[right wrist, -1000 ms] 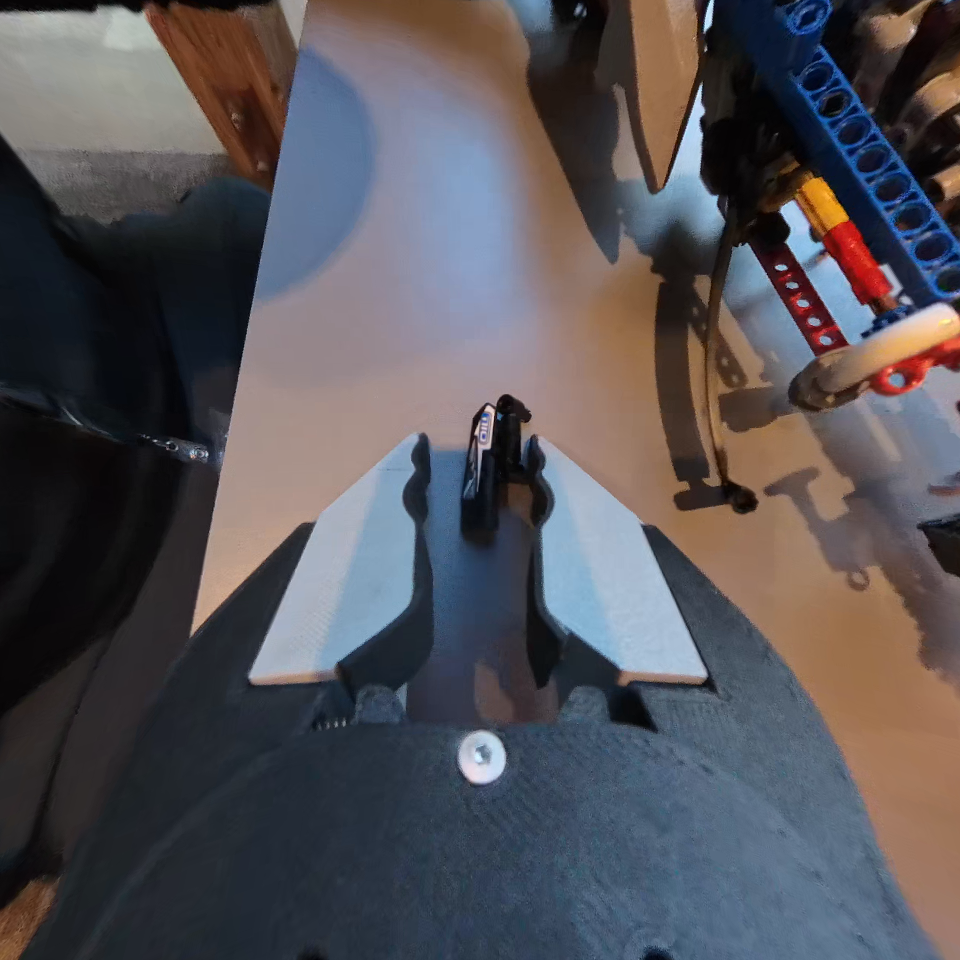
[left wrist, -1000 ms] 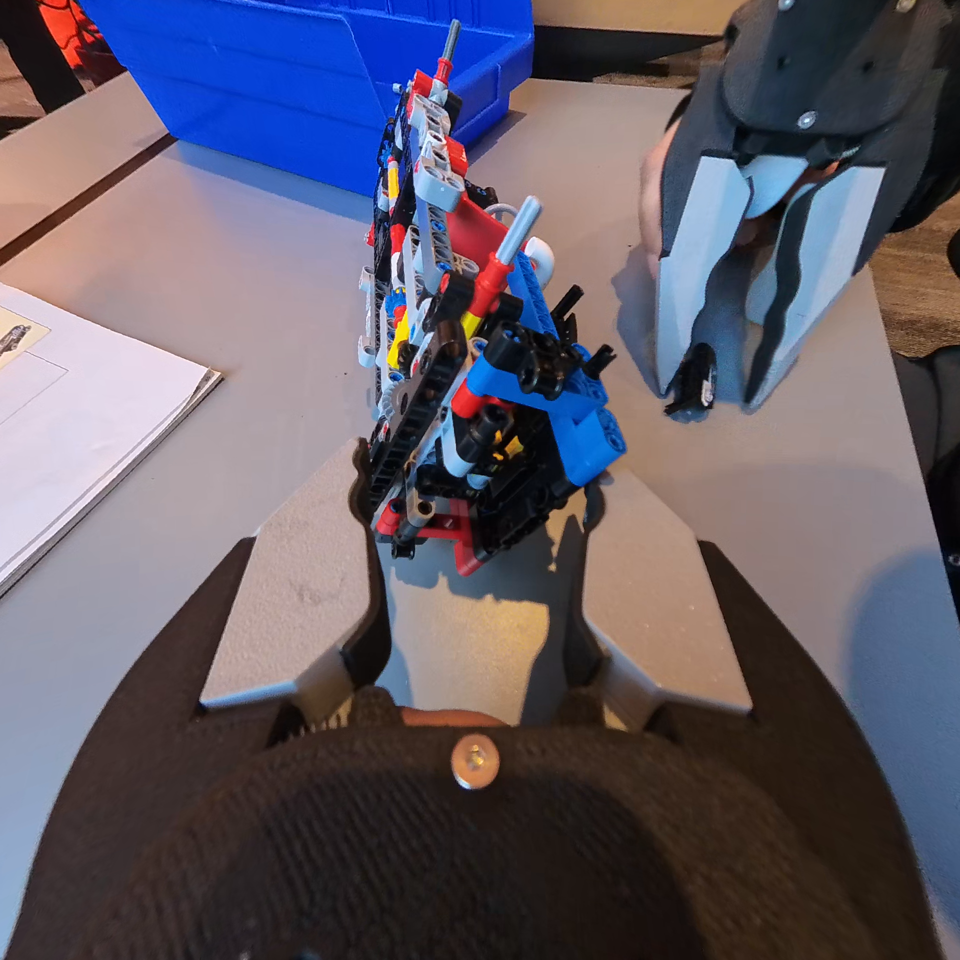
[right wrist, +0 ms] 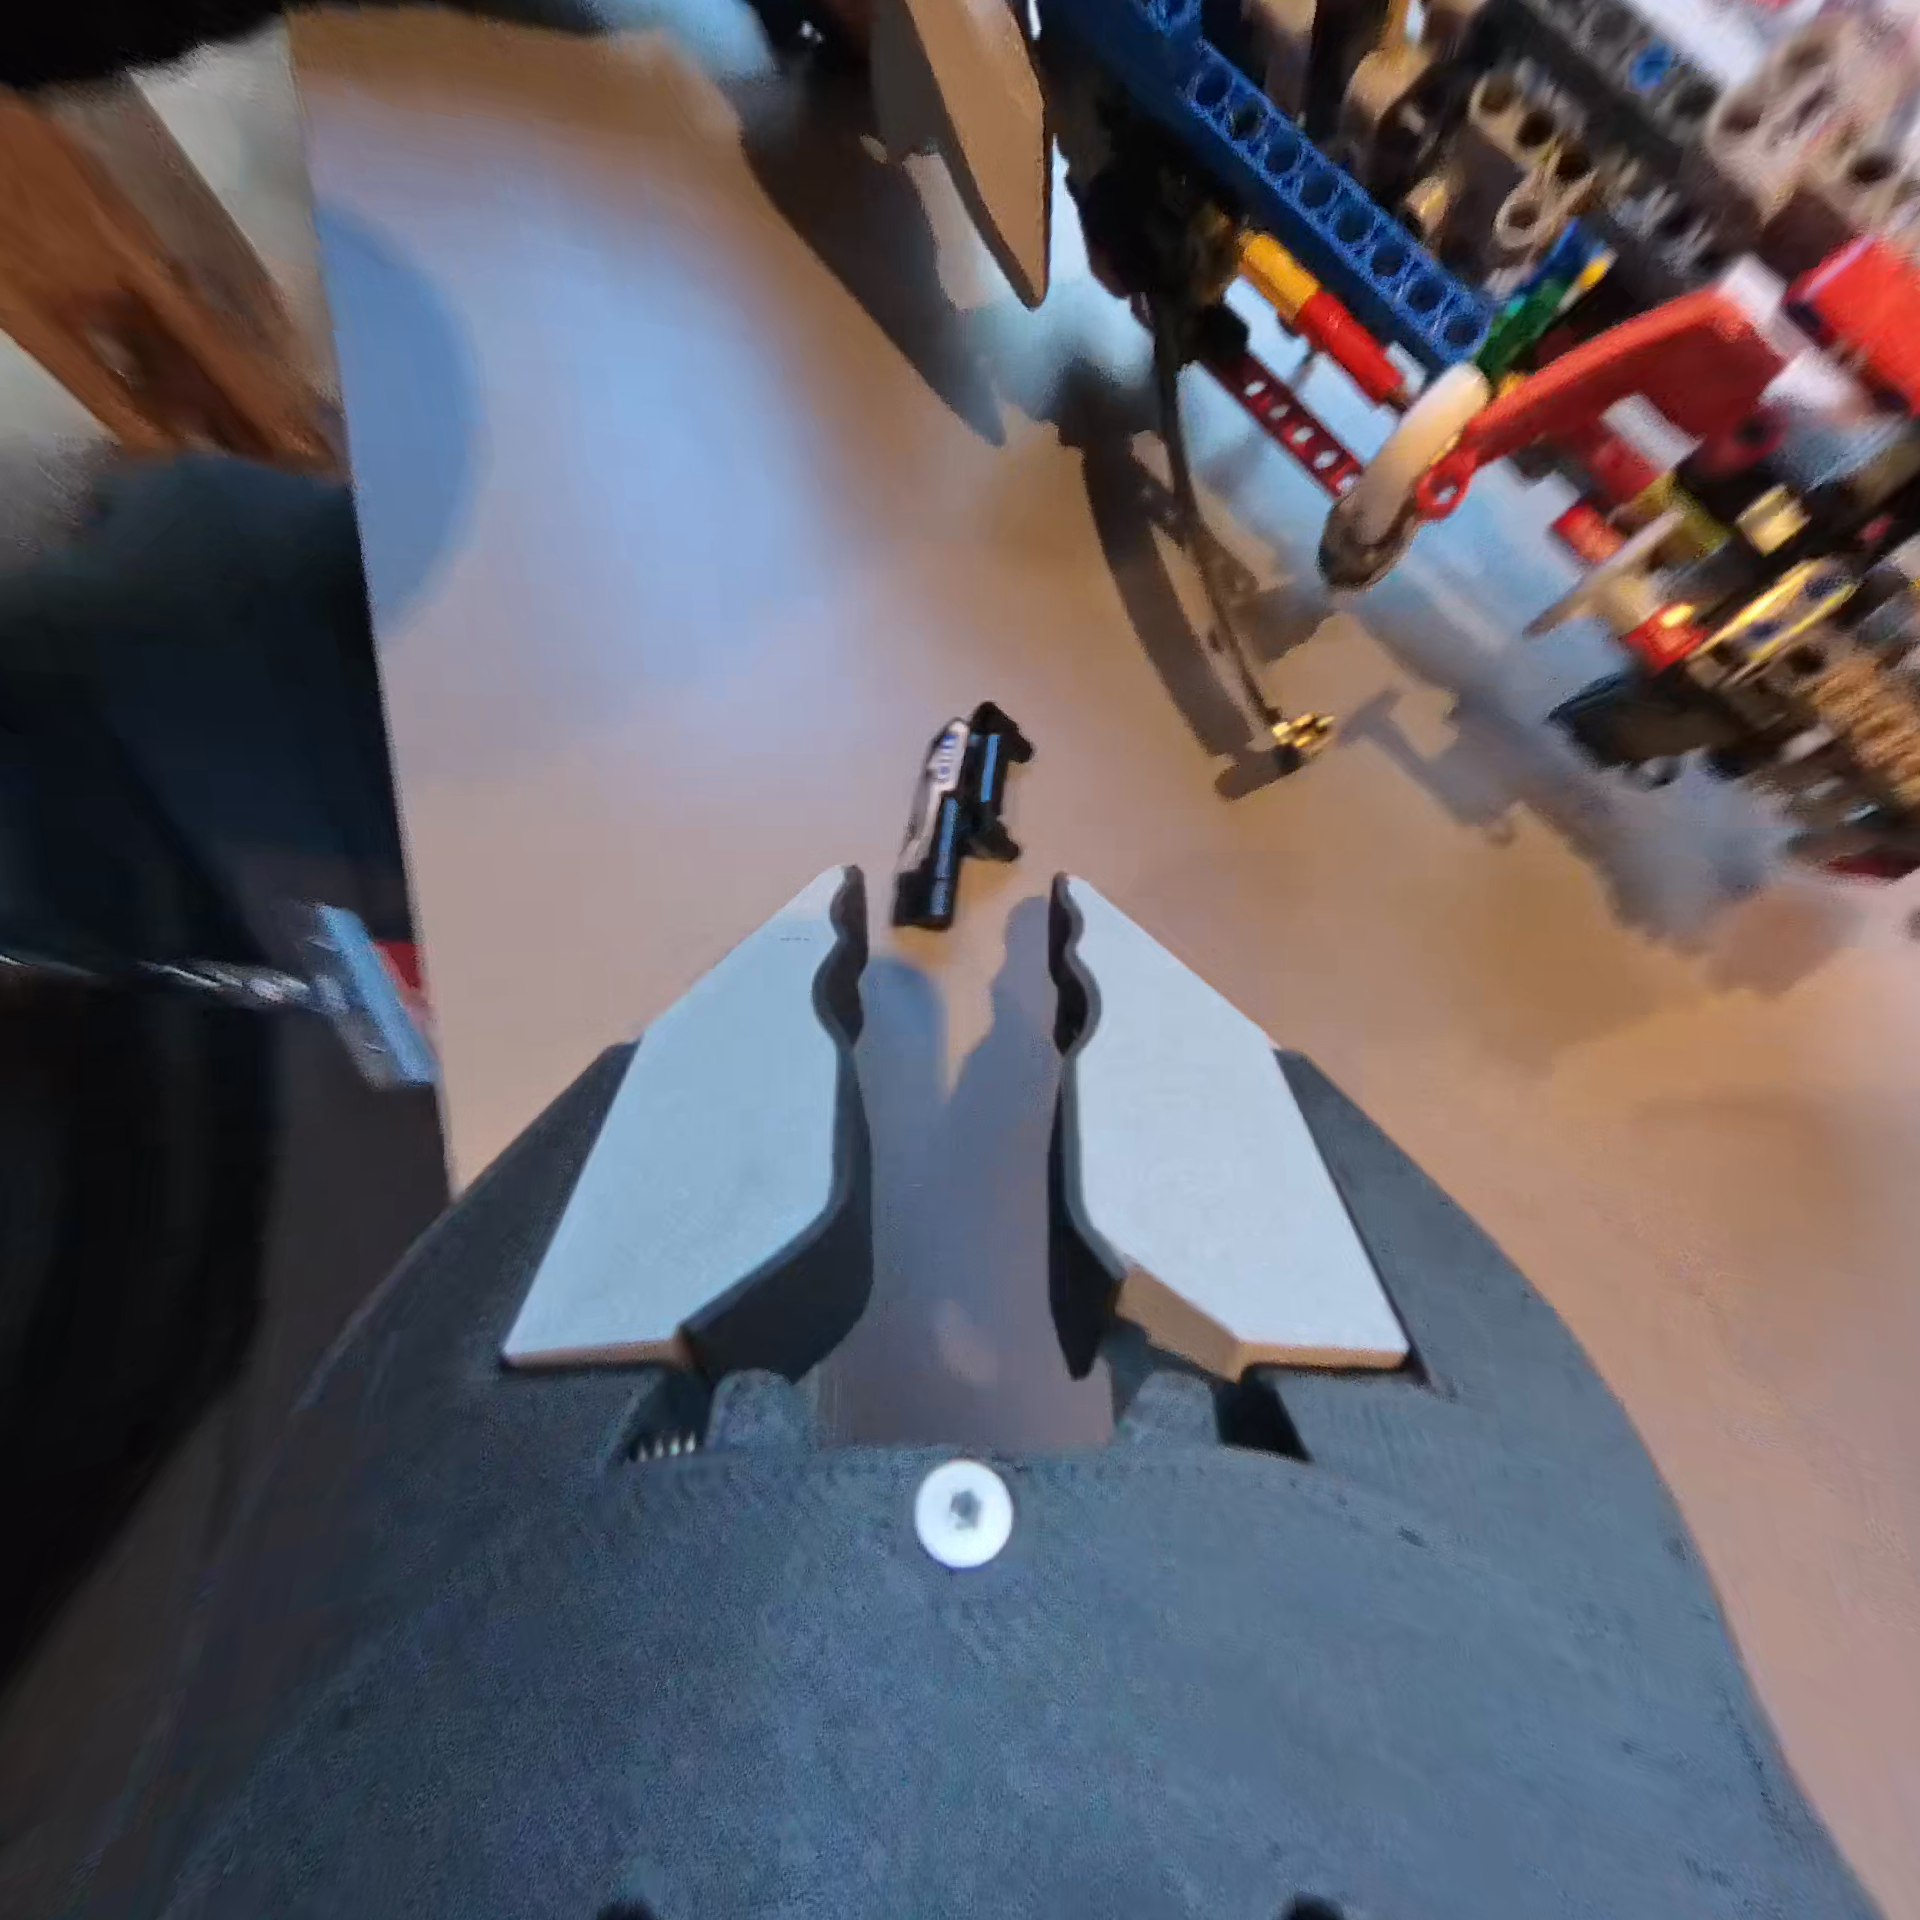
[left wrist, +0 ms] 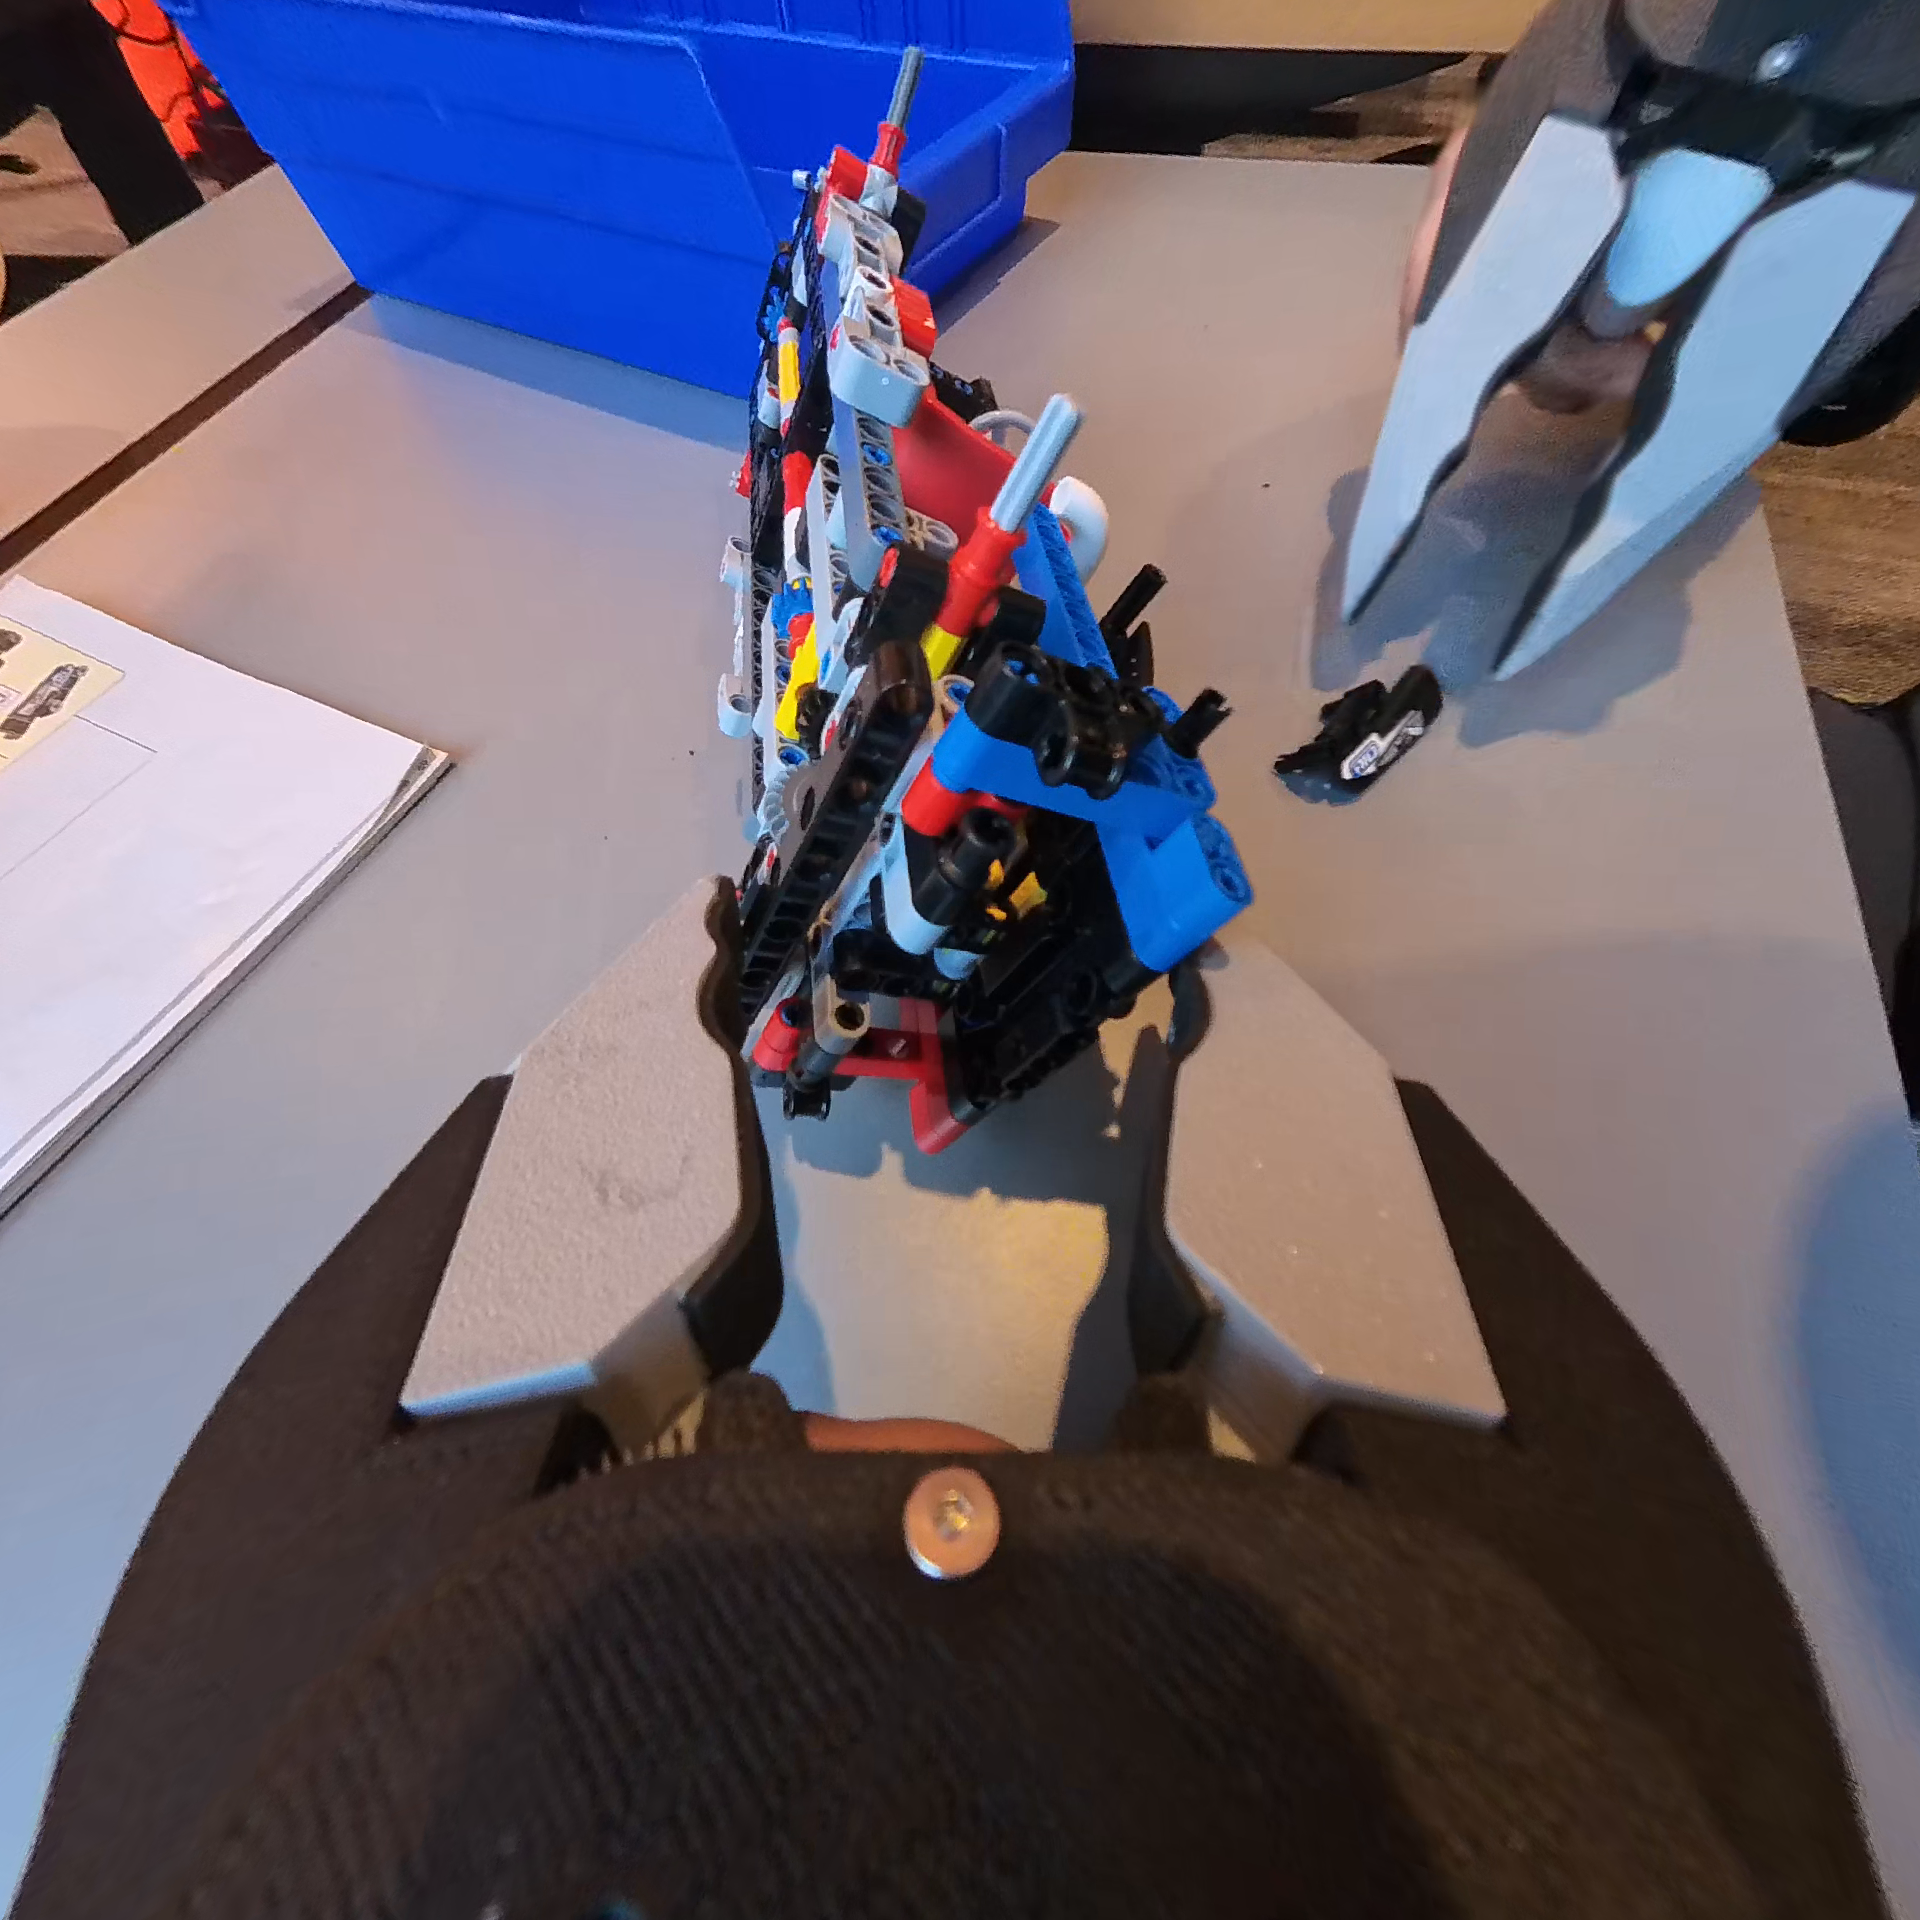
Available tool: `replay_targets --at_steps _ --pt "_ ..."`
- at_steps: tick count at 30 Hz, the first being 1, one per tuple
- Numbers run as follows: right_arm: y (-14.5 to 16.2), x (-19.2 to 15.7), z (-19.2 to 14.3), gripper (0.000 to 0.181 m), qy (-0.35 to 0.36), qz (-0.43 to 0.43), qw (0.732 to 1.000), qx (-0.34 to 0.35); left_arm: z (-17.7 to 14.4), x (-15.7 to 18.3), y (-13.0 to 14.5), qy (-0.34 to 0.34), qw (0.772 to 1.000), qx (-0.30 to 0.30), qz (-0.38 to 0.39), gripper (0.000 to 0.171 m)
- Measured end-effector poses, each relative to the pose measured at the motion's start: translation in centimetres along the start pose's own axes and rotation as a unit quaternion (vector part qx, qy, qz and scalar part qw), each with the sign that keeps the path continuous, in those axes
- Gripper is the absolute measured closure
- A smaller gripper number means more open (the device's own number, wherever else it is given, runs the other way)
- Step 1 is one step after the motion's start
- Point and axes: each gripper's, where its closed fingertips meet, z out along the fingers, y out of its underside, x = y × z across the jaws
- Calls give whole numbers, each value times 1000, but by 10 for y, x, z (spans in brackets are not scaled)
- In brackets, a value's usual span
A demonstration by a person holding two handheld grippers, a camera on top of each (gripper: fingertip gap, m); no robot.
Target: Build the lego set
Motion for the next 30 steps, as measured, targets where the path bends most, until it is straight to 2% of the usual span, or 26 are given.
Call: replay_targets --at_steps 4,6,9,13,17,20,25,30 --pt "5 -3 16 158 -16 52 998 -21 1 1 0 -5 1000 -2 9 91" --pt "1 -4 20 174 -37 64 997 -23 0 1 0 -6 1000 -2 7 91" --pt "-4 -3 21 176 -72 56 996 -19 0 1 0 -9 1000 -2 4 91" --pt "-52 17 5 176 -90 -57 992 67 0 1 0 -10 1000 -2 6 91" --pt "-99 30 -8 176 -177 -111 966 153 0 0 0 -8 1000 -1 0 91" --pt "-116 48 -5 177 -202 -118 954 189 0 1 0 -11 1000 -3 -2 90" --pt "-121 66 18 177 -199 -112 957 178 1 -3 2 -26 1000 -10 -12 88" --pt "-118 65 27 177 -208 -115 956 171 0 -7 2 -57 998 -14 -14 87"
